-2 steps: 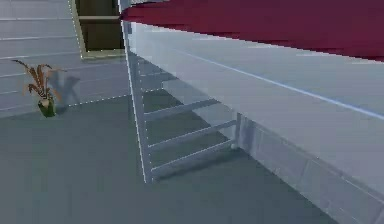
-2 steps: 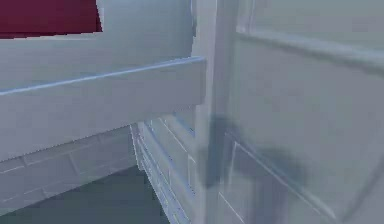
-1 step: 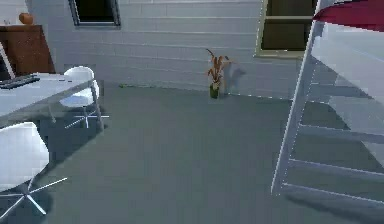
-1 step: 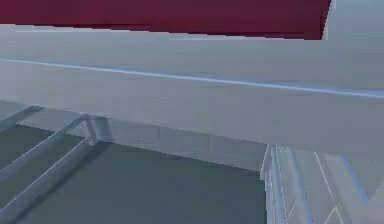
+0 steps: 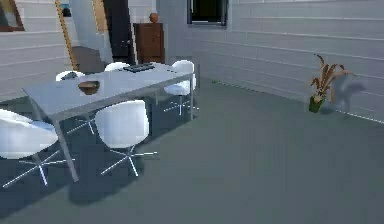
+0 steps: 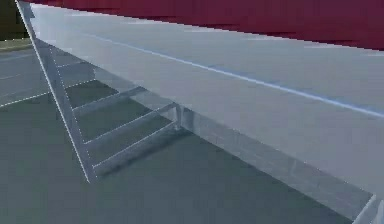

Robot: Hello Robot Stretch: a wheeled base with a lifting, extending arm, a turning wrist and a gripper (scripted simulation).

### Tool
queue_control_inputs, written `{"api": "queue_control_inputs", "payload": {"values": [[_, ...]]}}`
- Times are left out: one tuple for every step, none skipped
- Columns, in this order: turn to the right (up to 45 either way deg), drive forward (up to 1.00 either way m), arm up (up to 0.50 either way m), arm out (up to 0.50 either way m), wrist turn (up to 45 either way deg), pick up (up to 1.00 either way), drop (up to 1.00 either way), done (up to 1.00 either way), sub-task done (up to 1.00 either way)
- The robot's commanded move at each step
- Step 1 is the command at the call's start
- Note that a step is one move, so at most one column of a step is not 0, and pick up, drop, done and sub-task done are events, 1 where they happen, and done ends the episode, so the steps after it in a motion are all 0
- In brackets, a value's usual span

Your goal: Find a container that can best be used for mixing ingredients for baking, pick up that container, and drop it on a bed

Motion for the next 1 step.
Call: {"api": "queue_control_inputs", "payload": {"values": [[0.0,0.35,0.0,0.0,0.0,0.0,0.0,0.0,0.0]]}}
